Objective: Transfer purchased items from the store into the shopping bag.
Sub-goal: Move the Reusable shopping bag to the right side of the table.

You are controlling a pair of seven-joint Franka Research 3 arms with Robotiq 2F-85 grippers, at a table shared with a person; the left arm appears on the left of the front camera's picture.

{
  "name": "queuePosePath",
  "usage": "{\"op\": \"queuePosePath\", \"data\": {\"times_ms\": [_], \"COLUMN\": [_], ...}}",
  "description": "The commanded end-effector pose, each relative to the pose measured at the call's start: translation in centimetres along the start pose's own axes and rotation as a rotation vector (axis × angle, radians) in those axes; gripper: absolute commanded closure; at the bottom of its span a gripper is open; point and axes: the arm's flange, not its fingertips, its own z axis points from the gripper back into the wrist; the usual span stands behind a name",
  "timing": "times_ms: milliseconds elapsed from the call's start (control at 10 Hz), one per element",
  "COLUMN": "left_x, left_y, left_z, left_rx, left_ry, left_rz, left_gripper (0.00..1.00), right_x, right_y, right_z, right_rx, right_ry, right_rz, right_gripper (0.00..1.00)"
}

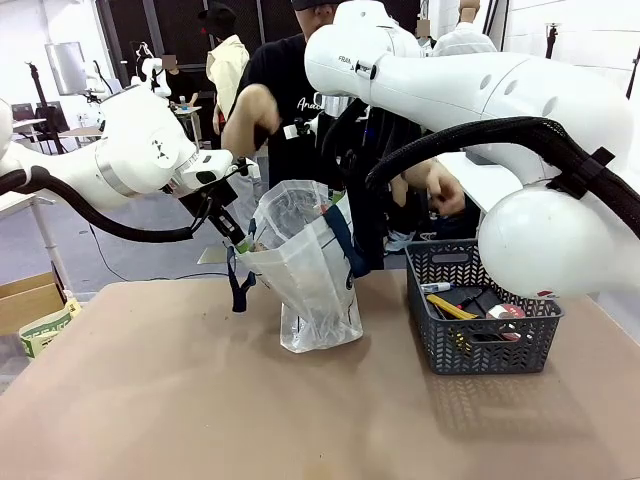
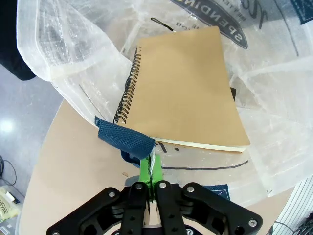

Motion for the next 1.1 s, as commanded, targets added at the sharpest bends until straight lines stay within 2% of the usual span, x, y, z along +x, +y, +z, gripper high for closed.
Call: {"op": "queuePosePath", "data": {"times_ms": [0,800,1000], "left_x": [0.05,0.05,-0.04], "left_y": [0.08,0.08,0.26], "left_z": [0.07,0.07,0.37], "left_rx": [0.015,0.015,0.02], "left_ry": [0.004,0.004,-0.011], "left_rz": [0.009,0.009,0.032], "left_gripper": [1.0,1.0,1.0], "right_x": [0.14,0.0,-0.03], "right_y": [0.07,0.0,0.33], "right_z": [0.09,0.0,0.09], "right_rx": [-0.005,0.0,-0.023], "right_ry": [-0.004,0.0,-0.015], "right_rz": [0.005,0.0,0.064], "right_gripper": [1.0,1.0,1.0]}}
